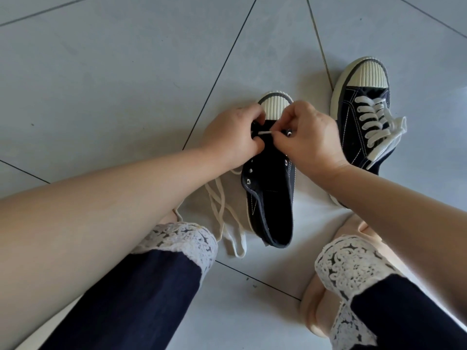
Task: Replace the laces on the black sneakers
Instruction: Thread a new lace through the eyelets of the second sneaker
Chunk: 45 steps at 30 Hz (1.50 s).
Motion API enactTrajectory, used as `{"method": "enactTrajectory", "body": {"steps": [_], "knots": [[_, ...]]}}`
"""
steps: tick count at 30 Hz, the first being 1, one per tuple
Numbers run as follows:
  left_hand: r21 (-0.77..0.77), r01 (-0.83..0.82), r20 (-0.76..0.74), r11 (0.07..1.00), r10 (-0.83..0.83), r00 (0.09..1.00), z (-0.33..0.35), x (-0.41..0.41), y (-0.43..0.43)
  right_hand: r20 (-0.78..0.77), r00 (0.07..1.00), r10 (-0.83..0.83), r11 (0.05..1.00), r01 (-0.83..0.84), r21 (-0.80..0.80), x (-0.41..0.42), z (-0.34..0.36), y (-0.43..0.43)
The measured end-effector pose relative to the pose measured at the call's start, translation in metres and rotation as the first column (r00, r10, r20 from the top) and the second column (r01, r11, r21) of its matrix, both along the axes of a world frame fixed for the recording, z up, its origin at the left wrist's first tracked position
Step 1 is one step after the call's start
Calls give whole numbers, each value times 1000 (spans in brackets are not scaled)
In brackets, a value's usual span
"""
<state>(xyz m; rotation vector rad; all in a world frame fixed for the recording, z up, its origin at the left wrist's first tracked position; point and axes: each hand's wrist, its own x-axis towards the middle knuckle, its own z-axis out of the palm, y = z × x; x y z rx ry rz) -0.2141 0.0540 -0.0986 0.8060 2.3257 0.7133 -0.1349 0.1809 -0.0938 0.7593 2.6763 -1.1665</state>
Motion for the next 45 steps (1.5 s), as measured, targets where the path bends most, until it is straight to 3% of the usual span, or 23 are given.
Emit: {"method": "enactTrajectory", "body": {"steps": [10,17,20,24,27,29,32,34,36,39,42,43,45], "knots": [[24,-66,91,998,64,994,3,9,0,98,985,145,987,-151,54,2,5,1],[-25,-13,-19,1000,12,1000,6,9,-3,144,968,208,948,-236,214,0,12,1],[-48,21,-78,999,-25,997,5,9,-10,113,981,159,947,-183,263,8,22,17],[-70,-49,-80,996,43,996,2,5,-25,48,999,-25,925,5,379,26,39,59],[-80,-50,-55,996,46,997,2,4,-27,-22,997,-70,926,74,369,32,52,68],[-92,-30,-48,995,25,999,2,4,-28,-30,999,-21,947,29,321,29,56,59],[-119,21,-176,993,-42,983,3,2,-25,-102,994,28,980,-7,198,18,60,35],[-45,54,-212,998,-63,975,10,3,-17,-130,988,87,989,-70,127,11,63,18],[93,68,-148,993,-54,988,18,3,-8,-118,983,139,987,-128,95,4,62,7],[238,-13,65,971,-3,998,27,2,1,-107,984,145,989,-141,50,-4,62,3],[216,-21,128,976,-7,992,25,4,4,-135,991,14,987,-35,-159,-6,61,7],[174,-7,139,985,-18,990,21,4,3,-139,986,-95,936,41,-350,-5,61,11],[104,44,122,994,-57,991,10,6,-3,-56,947,-317,639,169,-751,-2,61,18]]}}
